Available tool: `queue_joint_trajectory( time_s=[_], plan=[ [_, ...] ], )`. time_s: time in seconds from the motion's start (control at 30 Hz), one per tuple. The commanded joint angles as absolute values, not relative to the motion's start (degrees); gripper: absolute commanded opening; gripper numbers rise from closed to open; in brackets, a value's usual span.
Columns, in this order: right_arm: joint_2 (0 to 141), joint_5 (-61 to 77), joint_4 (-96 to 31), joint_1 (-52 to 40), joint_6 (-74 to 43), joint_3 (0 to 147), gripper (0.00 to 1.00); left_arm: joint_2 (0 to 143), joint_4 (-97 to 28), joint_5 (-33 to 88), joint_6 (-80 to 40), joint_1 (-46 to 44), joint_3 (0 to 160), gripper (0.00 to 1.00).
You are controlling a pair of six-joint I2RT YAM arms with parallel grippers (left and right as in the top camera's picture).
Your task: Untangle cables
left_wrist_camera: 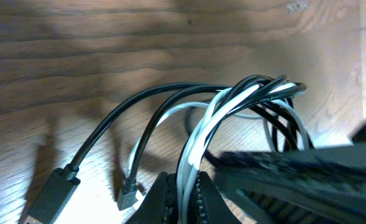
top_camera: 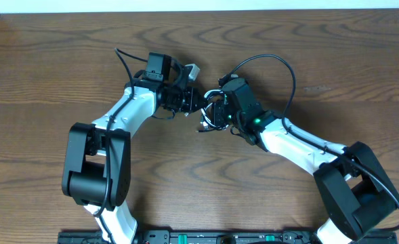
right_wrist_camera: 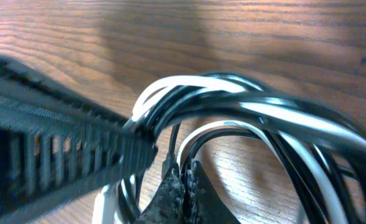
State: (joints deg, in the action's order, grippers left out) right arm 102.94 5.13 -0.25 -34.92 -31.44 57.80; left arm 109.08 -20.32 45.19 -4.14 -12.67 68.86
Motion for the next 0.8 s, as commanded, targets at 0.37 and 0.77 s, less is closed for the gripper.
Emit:
queue_joint_trajectory(
  time_s=[0.37, 0.77],
  plan=[
    [99.9, 19.3, 2.7, -28.3, -38.4, 58.6, 0.22, 107.8, -20.2, 48.5, -1.1, -13.2, 68.6, 0.07],
    [90.3, 22.0, -22.0, -17.2, -27.6, 58.5, 0.42, 107.8, -20.2, 48.4, -1.1, -13.2, 68.6, 0.07]
  ],
)
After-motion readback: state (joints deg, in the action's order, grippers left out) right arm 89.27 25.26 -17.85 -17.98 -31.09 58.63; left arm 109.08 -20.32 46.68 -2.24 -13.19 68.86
